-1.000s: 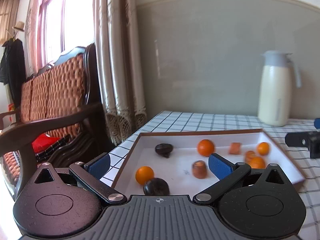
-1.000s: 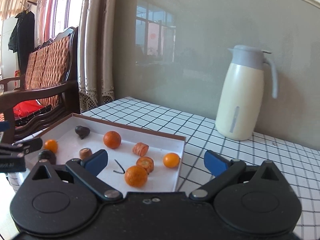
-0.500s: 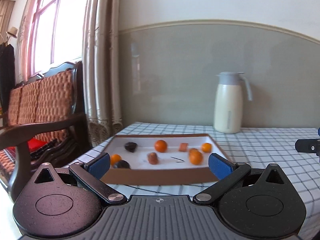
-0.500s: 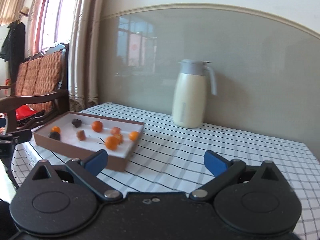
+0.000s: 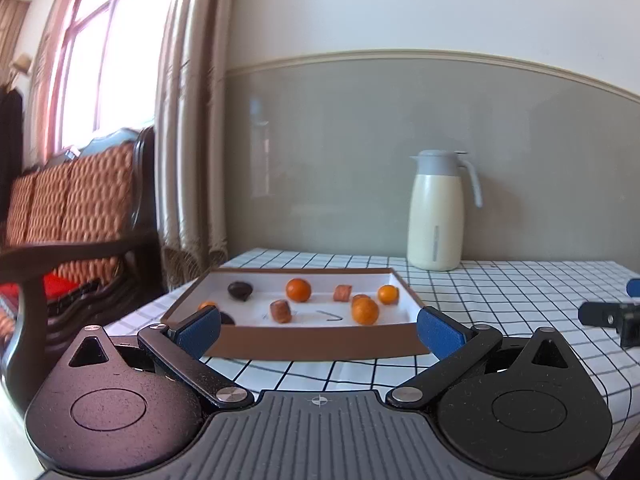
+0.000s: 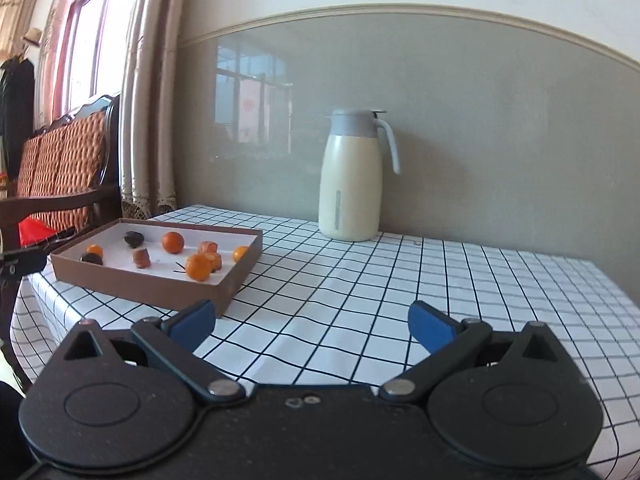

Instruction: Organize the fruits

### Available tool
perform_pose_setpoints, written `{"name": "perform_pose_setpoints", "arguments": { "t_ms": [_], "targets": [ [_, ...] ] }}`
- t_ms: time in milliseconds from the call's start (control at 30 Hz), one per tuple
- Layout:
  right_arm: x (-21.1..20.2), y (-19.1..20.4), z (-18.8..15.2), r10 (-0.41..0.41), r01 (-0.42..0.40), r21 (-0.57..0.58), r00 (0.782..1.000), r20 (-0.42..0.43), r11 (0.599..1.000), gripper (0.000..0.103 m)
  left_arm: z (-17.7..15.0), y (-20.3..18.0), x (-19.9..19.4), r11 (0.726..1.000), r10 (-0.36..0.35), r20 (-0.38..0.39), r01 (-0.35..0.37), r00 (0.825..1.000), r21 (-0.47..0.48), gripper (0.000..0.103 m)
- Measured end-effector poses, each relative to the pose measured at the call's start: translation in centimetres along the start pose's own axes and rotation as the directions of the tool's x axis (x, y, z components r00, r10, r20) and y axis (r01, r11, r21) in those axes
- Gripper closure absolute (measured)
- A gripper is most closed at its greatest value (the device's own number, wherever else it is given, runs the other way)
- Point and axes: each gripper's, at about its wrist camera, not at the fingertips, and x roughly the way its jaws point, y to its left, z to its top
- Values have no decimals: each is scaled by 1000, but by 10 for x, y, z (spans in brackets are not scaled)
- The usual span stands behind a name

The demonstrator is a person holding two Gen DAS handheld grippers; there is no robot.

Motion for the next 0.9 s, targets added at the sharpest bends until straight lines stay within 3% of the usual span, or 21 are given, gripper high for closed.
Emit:
{"name": "perform_pose_setpoints", "arguments": {
  "t_ms": [900],
  "targets": [
    [1,4,0,-5,5,-3,1000,-11,1000,6,-3,8,7,1000,-8,-19,8,1000,-24,0]
  ]
}}
